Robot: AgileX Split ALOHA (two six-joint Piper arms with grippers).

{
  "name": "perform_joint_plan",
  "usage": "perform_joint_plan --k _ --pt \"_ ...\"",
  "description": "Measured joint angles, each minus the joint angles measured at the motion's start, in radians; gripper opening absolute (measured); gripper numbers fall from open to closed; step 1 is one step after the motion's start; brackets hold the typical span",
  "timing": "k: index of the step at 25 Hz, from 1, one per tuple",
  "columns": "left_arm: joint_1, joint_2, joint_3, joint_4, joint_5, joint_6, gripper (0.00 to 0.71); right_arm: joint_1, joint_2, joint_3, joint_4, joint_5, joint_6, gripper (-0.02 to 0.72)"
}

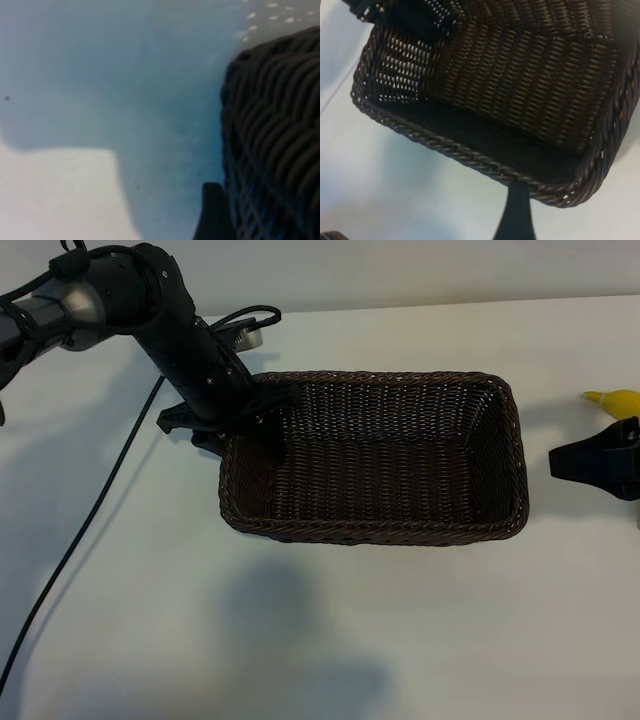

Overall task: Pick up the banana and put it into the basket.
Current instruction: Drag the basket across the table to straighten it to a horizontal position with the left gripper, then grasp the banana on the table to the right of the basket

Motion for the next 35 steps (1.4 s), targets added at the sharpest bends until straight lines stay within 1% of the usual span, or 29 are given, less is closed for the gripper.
perform_joint_plan --k 6,12,14,26,29,31,34,35 --pt "0.000 -0.013 -0.002 0.071 0.048 -0.029 0.560 0.000 0.000 0.000 0.000 0.001 0.000 0.605" --pt "0.000 -0.049 -0.002 0.079 0.064 -0.036 0.560 0.000 0.000 0.000 0.000 0.001 0.001 0.605" --pt "0.000 -0.063 -0.004 0.082 0.089 -0.036 0.560 0.000 0.000 0.000 0.000 0.001 0.001 0.605" --pt "0.000 -0.217 -0.011 0.112 0.122 -0.036 0.560 0.000 0.000 0.000 0.000 0.004 0.001 0.605" --pt "0.000 -0.255 -0.013 0.181 0.130 -0.039 0.560 0.000 0.000 0.000 0.000 0.005 0.001 0.605" --pt "0.000 -0.275 -0.013 0.265 0.148 -0.053 0.560 0.000 0.000 0.000 0.000 0.005 0.001 0.605" --pt "0.000 -0.287 -0.013 0.414 0.148 -0.092 0.560 0.000 0.000 0.000 0.000 0.005 0.001 0.605" --pt "0.001 -0.288 -0.013 0.445 0.148 -0.103 0.560 0.000 0.000 0.000 0.000 0.005 0.001 0.605"
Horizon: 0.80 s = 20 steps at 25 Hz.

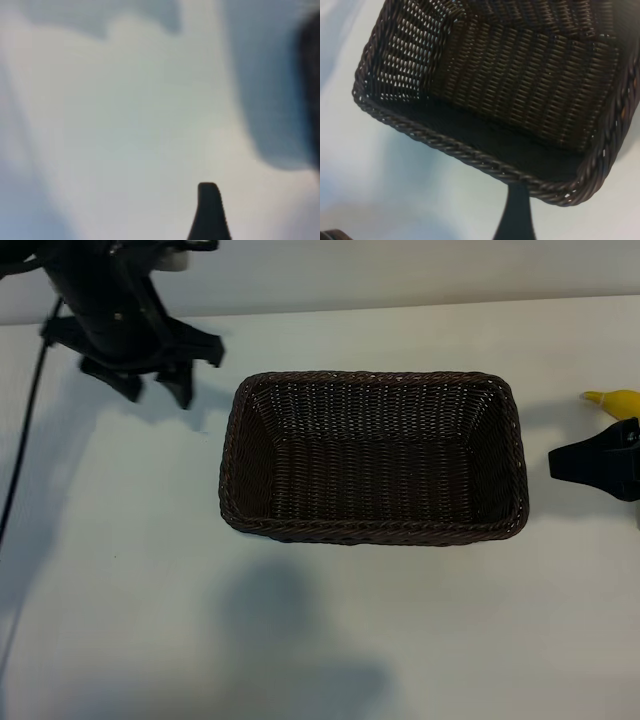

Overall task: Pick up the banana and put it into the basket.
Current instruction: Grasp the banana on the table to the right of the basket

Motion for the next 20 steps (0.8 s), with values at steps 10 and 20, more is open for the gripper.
perform_joint_plan --k 10,20 --pt "0.169 0.000 0.000 0.119 0.000 -0.017 0.560 0.000 0.000 0.000 0.000 0.000 0.000 0.605" --pt "0.354 -0.021 0.000 0.060 0.000 0.006 0.560 0.000 0.000 0.000 0.000 0.000 0.000 0.605"
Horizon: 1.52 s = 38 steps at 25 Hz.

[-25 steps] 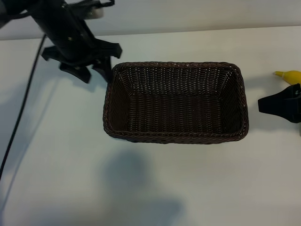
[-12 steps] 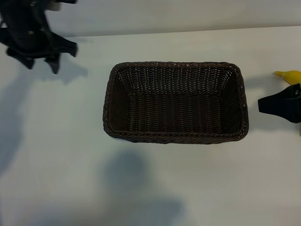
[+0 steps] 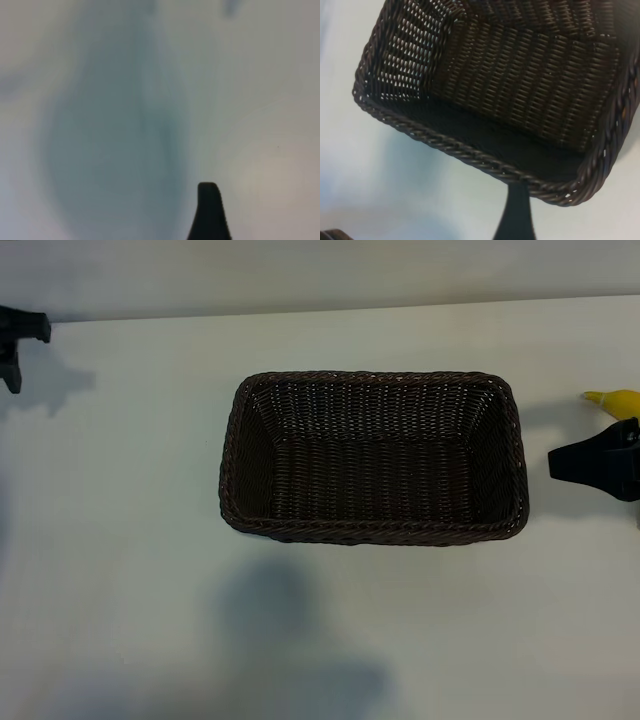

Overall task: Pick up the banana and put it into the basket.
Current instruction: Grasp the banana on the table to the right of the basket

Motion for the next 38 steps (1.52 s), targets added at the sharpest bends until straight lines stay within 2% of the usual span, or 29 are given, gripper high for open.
perform_joint_plan --k 6,10,23,30,38 --pt "-0.002 -0.098 0.012 -0.077 0.000 0.027 0.560 0.000 0.000 0.000 0.000 0.000 0.000 0.605" --pt "-0.002 -0.206 0.105 -0.080 0.000 0.030 0.560 0.000 0.000 0.000 0.000 0.000 0.000 0.605" --pt "-0.002 -0.707 0.576 -0.081 -0.013 0.057 0.560 0.000 0.000 0.000 0.000 0.000 0.000 0.605" --pt "-0.002 -1.041 0.835 -0.081 -0.110 0.099 0.560 0.000 0.000 0.000 0.000 0.000 0.000 0.605" --pt "-0.002 -1.413 1.045 -0.082 -0.115 0.103 0.560 0.000 0.000 0.000 0.000 0.004 0.000 0.605"
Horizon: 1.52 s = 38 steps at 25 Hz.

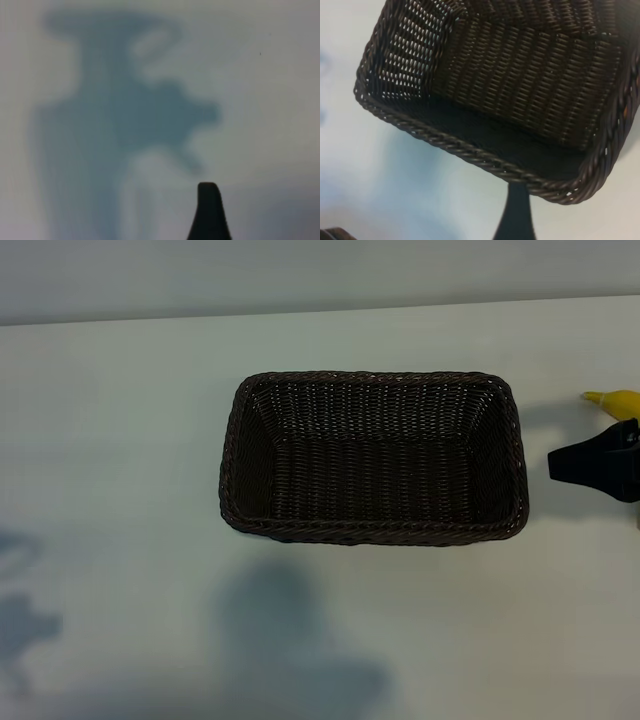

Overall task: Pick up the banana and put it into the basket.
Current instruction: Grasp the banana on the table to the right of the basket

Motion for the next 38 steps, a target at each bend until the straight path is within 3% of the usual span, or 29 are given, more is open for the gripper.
perform_joint_plan --k 6,16,23,38 --pt "0.000 -0.182 0.084 0.000 0.000 -0.022 0.560 0.000 0.000 0.000 0.000 0.000 0.000 0.605" --pt "0.000 -0.301 0.085 0.000 -0.007 -0.035 0.560 0.000 0.000 0.000 -0.001 0.005 0.004 0.605" --pt "0.000 -0.488 0.085 0.000 -0.007 -0.035 0.560 0.000 0.000 0.000 -0.001 0.006 0.013 0.605" --pt "-0.026 -0.495 0.087 0.002 -0.008 -0.035 0.560 0.000 0.001 -0.027 -0.005 0.006 0.043 0.605"
